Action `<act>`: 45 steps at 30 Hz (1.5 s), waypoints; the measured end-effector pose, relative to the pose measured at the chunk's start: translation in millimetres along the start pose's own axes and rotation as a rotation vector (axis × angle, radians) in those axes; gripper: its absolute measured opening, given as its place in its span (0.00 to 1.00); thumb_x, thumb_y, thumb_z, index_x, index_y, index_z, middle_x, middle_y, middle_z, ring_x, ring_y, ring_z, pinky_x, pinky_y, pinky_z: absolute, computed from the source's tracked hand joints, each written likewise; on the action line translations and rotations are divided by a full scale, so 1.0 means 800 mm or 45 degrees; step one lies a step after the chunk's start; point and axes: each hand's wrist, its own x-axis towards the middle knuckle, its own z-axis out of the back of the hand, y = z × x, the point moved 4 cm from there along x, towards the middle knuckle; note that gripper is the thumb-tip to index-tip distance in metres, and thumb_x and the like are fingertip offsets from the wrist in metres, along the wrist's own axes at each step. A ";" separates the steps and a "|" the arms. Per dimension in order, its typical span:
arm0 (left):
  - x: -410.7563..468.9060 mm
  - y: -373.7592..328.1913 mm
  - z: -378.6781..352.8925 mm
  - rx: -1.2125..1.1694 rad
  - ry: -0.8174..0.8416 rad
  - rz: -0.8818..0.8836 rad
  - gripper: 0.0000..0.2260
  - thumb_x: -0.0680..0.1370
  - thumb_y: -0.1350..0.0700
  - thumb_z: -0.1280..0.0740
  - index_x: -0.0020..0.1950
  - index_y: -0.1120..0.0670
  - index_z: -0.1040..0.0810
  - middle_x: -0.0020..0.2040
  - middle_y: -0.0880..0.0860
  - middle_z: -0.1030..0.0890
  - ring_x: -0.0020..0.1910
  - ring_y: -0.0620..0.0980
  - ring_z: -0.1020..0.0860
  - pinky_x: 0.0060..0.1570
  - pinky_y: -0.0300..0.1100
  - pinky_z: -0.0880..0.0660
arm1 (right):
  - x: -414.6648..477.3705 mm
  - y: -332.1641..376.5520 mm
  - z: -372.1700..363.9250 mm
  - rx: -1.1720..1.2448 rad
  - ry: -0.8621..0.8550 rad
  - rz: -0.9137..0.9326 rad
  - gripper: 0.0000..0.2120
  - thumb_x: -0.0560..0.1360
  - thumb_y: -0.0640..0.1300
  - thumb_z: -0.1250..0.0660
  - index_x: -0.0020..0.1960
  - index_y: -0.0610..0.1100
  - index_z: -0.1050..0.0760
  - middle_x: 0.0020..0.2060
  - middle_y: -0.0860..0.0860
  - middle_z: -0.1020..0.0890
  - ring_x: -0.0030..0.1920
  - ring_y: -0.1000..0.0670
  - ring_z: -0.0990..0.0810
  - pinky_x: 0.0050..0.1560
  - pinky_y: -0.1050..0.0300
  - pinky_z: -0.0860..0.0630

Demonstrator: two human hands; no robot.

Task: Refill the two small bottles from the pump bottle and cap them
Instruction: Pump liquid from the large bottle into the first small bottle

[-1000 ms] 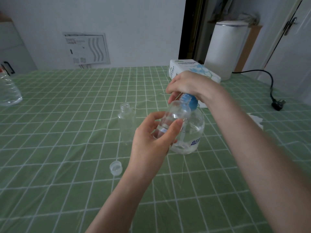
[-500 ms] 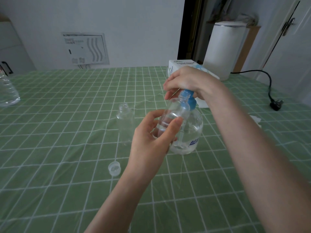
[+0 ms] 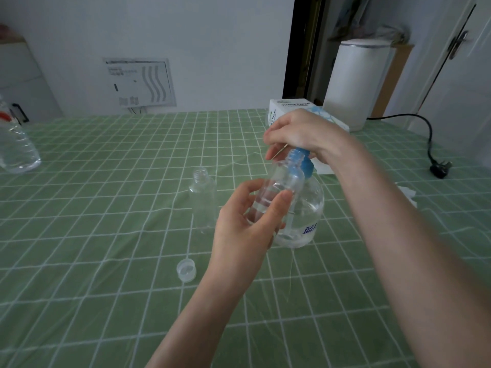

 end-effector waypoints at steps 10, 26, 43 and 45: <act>0.002 0.002 0.000 -0.017 -0.003 -0.001 0.14 0.64 0.41 0.32 0.44 0.46 0.21 0.36 0.45 0.19 0.32 0.43 0.21 0.25 0.31 0.31 | 0.004 -0.001 -0.002 -0.041 0.015 -0.029 0.08 0.75 0.39 0.34 0.51 0.40 0.18 0.48 0.44 0.13 0.57 0.42 0.17 0.54 0.50 0.22; 0.003 -0.001 0.000 -0.007 -0.012 -0.016 0.17 0.63 0.40 0.33 0.46 0.48 0.21 0.36 0.46 0.18 0.31 0.43 0.21 0.26 0.31 0.29 | 0.012 0.001 0.009 -0.146 -0.063 0.037 0.14 0.76 0.41 0.35 0.59 0.36 0.21 0.53 0.40 0.15 0.44 0.48 0.22 0.44 0.56 0.30; 0.001 0.005 0.002 0.001 -0.018 0.014 0.16 0.61 0.39 0.32 0.44 0.46 0.21 0.36 0.47 0.18 0.31 0.43 0.21 0.25 0.32 0.30 | 0.012 -0.008 -0.007 -0.142 0.020 -0.038 0.16 0.76 0.41 0.33 0.62 0.38 0.23 0.56 0.40 0.17 0.59 0.42 0.19 0.65 0.47 0.26; 0.002 0.004 0.001 0.006 -0.012 0.011 0.16 0.62 0.39 0.32 0.44 0.46 0.21 0.36 0.47 0.18 0.31 0.43 0.21 0.25 0.32 0.29 | 0.013 -0.007 -0.004 -0.157 0.011 -0.035 0.16 0.76 0.42 0.33 0.62 0.38 0.23 0.56 0.40 0.17 0.57 0.44 0.19 0.61 0.51 0.25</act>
